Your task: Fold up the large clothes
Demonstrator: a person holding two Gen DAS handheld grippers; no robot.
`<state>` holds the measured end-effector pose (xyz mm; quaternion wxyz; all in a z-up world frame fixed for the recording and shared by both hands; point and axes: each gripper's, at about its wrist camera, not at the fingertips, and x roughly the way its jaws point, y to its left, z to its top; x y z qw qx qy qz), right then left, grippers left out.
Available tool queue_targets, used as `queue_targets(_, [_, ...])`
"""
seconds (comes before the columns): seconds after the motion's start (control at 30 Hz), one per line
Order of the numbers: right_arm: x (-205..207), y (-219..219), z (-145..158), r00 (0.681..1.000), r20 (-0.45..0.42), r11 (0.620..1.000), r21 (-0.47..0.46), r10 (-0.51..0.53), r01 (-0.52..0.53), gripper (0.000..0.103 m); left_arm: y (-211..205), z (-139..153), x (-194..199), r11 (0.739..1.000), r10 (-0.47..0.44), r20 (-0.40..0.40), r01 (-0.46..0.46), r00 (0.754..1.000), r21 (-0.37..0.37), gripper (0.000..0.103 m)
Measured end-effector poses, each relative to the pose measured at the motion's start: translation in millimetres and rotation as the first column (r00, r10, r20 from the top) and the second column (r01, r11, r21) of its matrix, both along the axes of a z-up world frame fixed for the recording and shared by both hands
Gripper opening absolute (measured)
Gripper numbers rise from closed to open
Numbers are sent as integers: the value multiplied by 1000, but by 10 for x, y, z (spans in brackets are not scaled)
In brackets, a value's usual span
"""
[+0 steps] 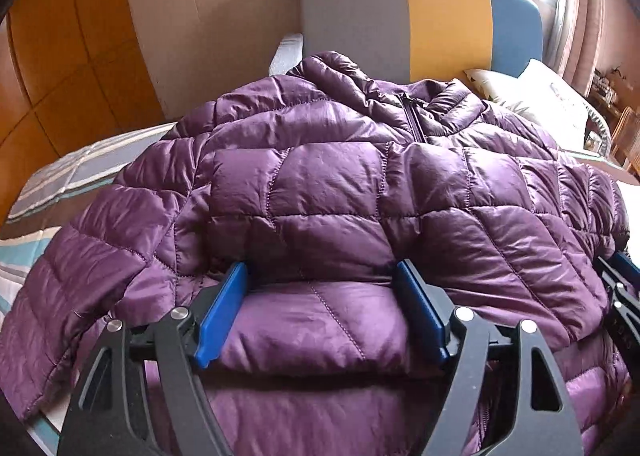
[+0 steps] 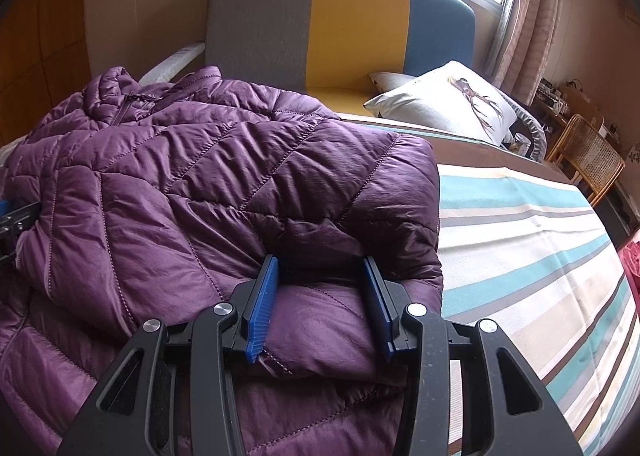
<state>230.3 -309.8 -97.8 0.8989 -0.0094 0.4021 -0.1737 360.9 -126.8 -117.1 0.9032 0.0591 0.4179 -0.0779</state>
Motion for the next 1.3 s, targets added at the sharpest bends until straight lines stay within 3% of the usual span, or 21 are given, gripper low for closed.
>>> queue_targets(0.17, [5,17,-1,1000,1,1000,-3,-1,1,43,87,81,-189,1000,22,30,-23,999,16,100])
queue_targets(0.47, [2,26,-2,1000,1,1000,-14,-3,3,43,742,258,-648,981,142,-9,-141,990,-135,101])
queue_targets(0.6, [0,29,1,1000,1,1000,-19,-5,5,43,1287,335,-755,944,259,-9,-255,966,-209,101])
queue_targets(0.67, [3,30,2,1000,1,1000,-21,-5,5,43,1528,328,-817,927,314,-11,-309,949,-212,101])
queue_targets(0.8, [2,38,0,1000,2,1000,-23,-6,6,43,2192,252,-949,851,475,-56,-475,878,-225,101])
queue_targets(0.9, [2,37,-1,1000,2,1000,-24,-6,6,43,2655,151,-1089,772,573,-109,-580,812,-261,98])
queue_targets(0.93, [2,38,-1,1000,2,1000,-23,-6,6,43,2792,117,-1152,746,600,-125,-609,790,-268,92])
queue_targets(1.07, [2,34,2,1000,3,1000,-22,-6,6,43,3099,7,-1349,684,644,-166,-659,747,-312,72])
queue_targets(1.2, [1,36,1,1000,3,1000,-22,-6,7,43,3309,-72,-1524,612,677,-191,-688,711,-391,65])
queue_targets(1.3, [4,39,1,1000,3,1000,-23,-7,7,43,3356,-112,-1583,574,691,-192,-691,697,-440,63])
